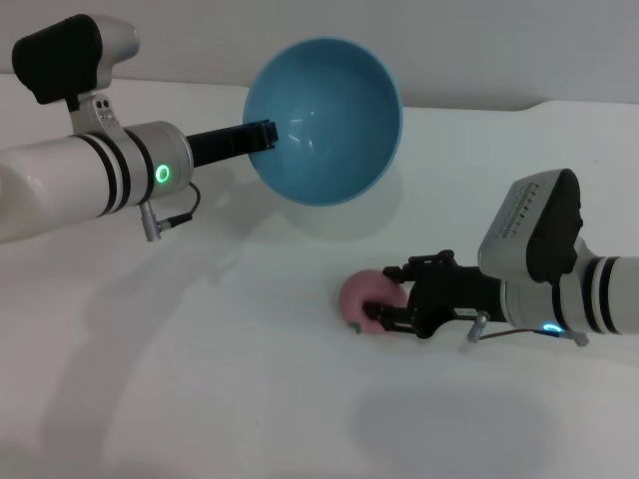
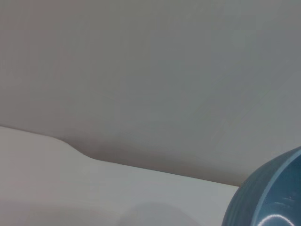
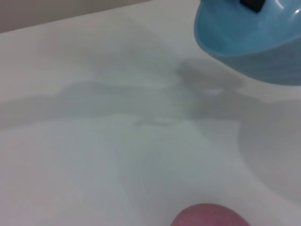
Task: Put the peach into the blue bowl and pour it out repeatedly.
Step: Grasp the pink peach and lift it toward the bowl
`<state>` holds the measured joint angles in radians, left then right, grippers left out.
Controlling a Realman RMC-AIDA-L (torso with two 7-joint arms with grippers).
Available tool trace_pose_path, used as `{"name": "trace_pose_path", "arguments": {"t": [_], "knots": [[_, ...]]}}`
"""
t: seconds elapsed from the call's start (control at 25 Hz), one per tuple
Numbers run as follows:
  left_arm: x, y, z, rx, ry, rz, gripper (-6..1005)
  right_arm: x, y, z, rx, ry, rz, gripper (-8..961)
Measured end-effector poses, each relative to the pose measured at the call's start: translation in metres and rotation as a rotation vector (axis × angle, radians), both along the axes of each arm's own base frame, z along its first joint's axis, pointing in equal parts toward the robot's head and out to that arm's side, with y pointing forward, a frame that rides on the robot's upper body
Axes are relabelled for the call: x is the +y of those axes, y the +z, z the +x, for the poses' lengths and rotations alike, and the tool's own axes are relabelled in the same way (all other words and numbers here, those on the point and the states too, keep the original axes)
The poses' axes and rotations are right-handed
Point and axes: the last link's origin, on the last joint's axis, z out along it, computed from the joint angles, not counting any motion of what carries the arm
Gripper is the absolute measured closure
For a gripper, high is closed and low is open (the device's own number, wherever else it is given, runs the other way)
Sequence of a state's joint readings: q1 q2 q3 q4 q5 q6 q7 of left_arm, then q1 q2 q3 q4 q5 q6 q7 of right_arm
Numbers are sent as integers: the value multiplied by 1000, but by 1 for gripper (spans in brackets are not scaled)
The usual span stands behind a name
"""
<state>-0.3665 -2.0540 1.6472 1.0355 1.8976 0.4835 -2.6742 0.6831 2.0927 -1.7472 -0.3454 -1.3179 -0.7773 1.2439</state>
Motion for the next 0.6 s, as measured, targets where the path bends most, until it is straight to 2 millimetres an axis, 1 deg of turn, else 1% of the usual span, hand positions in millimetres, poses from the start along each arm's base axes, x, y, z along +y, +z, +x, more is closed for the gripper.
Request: {"name": "trace_pose_path", "arguments": {"t": [0.12,0.24,0.56,0.6], "knots": [[0,1,-1,-1,2,0,998,0,-1,-1,2,-4,0,377],[0,1,-1,0,2,1,998,-5,-5,-1,-15,11,-25,409],[1,2,-1,1,2,4,998,-6,-4,-1,-14,18,-29,496],[1,2,-1,1,2,4,998,-6,-4,-1,-7,15,-26,535]]}}
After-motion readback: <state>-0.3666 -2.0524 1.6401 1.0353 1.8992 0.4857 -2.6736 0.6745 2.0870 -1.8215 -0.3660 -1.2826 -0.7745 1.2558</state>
